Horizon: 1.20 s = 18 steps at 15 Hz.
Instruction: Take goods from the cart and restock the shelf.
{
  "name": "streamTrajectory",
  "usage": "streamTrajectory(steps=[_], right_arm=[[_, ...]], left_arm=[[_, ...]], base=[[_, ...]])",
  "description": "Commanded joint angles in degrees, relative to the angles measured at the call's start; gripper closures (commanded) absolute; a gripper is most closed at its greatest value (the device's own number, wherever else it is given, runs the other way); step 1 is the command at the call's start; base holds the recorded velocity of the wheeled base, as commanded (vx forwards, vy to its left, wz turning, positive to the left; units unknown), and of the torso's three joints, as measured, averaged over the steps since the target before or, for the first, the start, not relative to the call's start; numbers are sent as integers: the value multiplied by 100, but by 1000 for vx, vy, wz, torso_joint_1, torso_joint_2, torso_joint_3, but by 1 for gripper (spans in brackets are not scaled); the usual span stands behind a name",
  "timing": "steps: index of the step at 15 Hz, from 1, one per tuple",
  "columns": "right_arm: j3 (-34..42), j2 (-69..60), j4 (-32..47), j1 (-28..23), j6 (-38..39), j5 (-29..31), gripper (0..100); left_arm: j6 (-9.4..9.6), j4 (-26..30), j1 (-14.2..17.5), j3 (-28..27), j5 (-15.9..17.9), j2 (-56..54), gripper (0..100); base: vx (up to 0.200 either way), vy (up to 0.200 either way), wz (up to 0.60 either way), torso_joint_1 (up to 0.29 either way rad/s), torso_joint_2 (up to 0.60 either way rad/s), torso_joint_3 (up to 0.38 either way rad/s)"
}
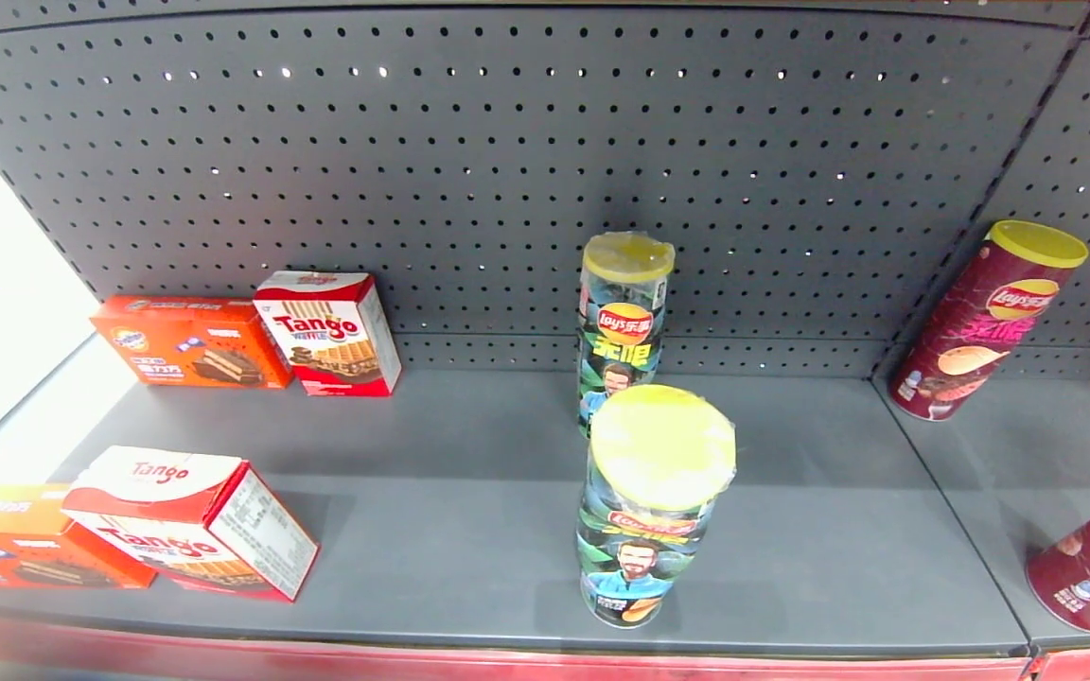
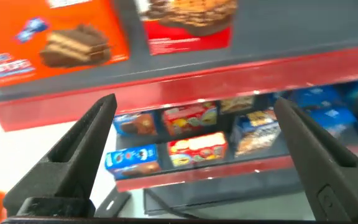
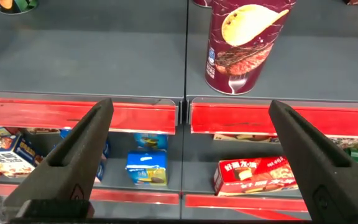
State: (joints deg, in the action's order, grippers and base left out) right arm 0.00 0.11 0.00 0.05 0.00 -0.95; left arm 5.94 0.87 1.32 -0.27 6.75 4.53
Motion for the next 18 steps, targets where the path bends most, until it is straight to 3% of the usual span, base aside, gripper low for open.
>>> streamTrajectory(steps=[1,5,14,18], right_arm=[[0,-2,0,4,0,-2,0],[0,-2,0,4,0,-2,0],[0,-2,0,4,0,-2,0],[0,-2,0,4,0,-2,0]], left_arm=[[-22,-25,-176,18,1,-453,0],[-137,-25,-149,18,-60,-436,0],[-128,-25,-149,18,-60,-436,0],[-163,-25,-149,18,-69,-436,0]], base=[[0,0,0,0,0,0],[0,0,0,0,0,0],[0,0,0,0,0,0],[-100,0,0,2,1,-1]])
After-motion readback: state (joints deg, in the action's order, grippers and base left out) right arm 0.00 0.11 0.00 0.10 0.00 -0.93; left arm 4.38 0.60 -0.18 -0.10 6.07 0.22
